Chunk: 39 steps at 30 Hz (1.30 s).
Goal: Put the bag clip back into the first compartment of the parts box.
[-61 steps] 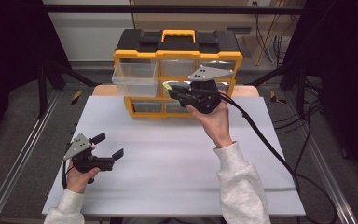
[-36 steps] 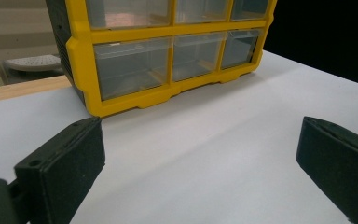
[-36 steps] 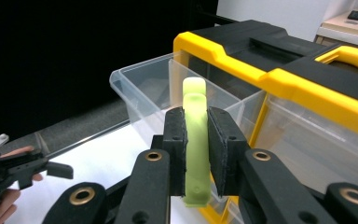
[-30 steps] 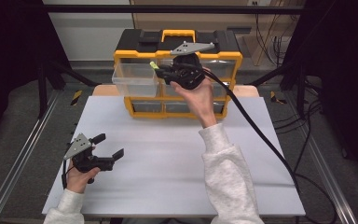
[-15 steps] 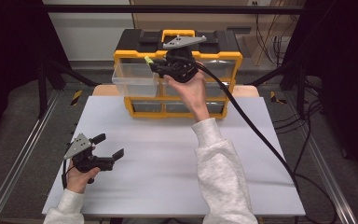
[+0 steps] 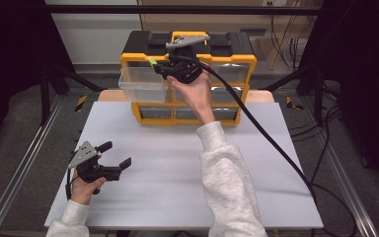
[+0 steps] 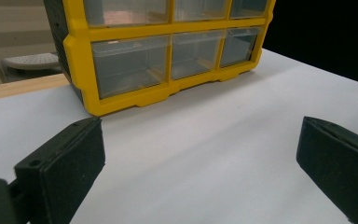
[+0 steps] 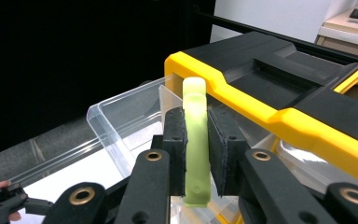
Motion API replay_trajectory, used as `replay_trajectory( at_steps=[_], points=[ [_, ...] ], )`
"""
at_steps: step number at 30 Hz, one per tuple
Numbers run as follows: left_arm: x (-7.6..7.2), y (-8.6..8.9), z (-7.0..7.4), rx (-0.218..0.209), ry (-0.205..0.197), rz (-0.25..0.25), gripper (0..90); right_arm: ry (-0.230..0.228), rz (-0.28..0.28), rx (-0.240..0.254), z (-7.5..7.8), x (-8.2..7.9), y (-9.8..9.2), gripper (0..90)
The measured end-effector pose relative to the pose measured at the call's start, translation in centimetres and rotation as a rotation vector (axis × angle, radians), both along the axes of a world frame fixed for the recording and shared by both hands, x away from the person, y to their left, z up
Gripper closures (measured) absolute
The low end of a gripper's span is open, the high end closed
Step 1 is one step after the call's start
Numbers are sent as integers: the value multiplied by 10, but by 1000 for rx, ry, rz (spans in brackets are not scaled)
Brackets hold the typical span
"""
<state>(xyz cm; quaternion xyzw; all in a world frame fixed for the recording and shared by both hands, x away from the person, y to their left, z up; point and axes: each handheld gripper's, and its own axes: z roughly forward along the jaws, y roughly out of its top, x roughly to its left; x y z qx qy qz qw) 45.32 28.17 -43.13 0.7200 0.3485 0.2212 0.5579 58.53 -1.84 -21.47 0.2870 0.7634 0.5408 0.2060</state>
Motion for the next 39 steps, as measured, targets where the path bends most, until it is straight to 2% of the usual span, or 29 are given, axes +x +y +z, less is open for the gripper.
replay_trajectory(
  at_steps=[17,32,39],
  points=[
    [0,0,0,0,-1,-3,10,10,8,-2,-7,10,17,779],
    [0,0,0,0,-1,-2,10,25,-3,-61,-23,16,26,779],
    [0,0,0,1,-1,-3,10,33,-1,-63,-28,18,26,778]
  ],
)
